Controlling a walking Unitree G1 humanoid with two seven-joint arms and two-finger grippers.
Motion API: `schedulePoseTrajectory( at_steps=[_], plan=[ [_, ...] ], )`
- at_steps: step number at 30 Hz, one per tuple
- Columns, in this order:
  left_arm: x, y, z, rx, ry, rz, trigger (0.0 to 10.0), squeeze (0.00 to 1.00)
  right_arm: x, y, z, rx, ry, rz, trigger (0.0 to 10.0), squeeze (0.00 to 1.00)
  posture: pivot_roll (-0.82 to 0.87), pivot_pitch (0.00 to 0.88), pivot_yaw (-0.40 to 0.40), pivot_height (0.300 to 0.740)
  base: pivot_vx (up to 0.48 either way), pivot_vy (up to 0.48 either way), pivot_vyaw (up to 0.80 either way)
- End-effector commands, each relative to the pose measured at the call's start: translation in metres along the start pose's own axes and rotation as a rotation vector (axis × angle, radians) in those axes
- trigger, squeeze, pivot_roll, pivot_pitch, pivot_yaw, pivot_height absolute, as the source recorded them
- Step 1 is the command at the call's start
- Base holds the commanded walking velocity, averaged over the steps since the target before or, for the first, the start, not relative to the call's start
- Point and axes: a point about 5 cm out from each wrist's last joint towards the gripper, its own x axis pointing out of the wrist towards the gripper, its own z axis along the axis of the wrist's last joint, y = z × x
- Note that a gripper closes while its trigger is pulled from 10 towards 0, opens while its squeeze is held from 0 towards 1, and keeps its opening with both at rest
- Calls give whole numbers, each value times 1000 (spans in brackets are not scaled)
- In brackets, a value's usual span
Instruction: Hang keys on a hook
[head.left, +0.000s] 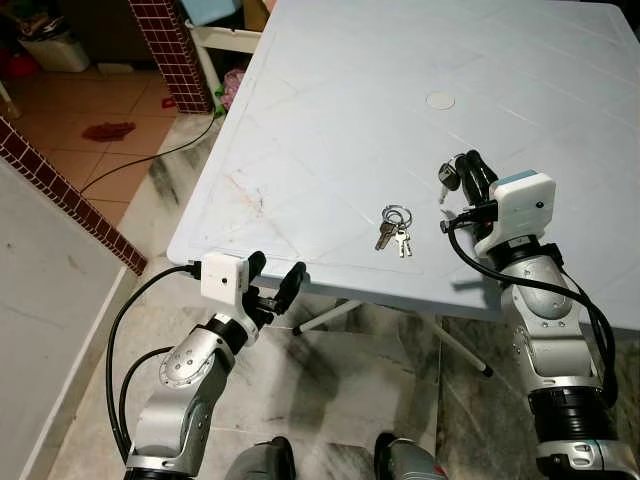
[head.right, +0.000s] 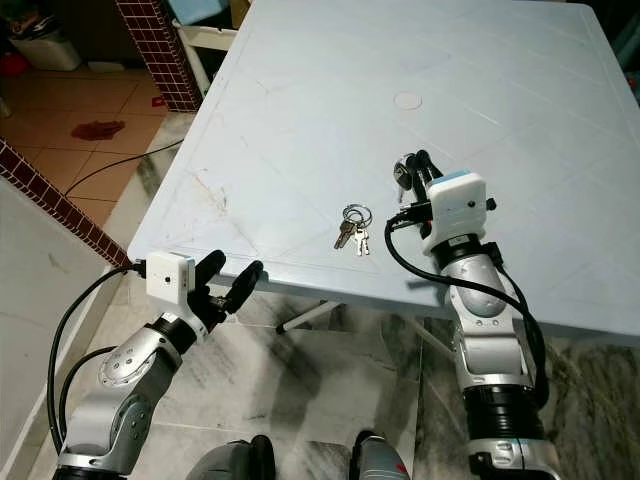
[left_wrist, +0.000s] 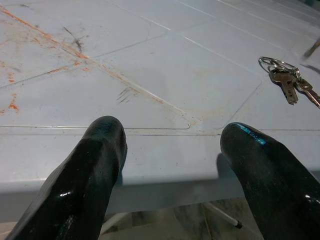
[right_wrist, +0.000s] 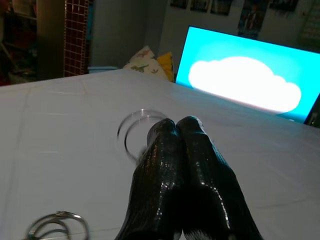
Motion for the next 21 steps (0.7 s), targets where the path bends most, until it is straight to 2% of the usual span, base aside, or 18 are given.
schedulePoseTrajectory(
  at_steps=[1,5,10,15,16,17,18,21],
  plan=[
    [1,-2,-7,-1,30,-5,10000,0,0,9,7,30,-15,10,0,0,5,192,72,740,0,0,0],
    [3,-3,-7,-2,22,5,10000,0,3,11,12,52,-18,-41,0,0,4,180,64,740,0,0,0],
    [6,-2,-8,-3,15,16,10000,0,7,7,21,7,-35,-127,0,0,0,170,61,740,0,0,0],
    [8,-3,-8,-1,14,13,10000,0,7,7,19,10,-12,-122,0,0,-5,167,62,740,0,0,0],
    [8,-3,-8,0,14,12,10000,0,6,8,16,18,9,-113,9529,0,-8,167,65,740,0,0,0],
    [8,-3,-8,0,14,12,10000,0,6,8,16,18,9,-113,9529,0,-8,167,65,740,0,0,0],
    [9,-2,-8,-1,14,12,10000,0,4,8,11,48,39,-115,10000,1000,-9,167,67,740,0,0,0],
    [10,-3,-10,-1,19,6,10000,0,-2,12,-3,96,122,-104,10000,1000,-10,168,70,740,0,0,0]
  ],
)
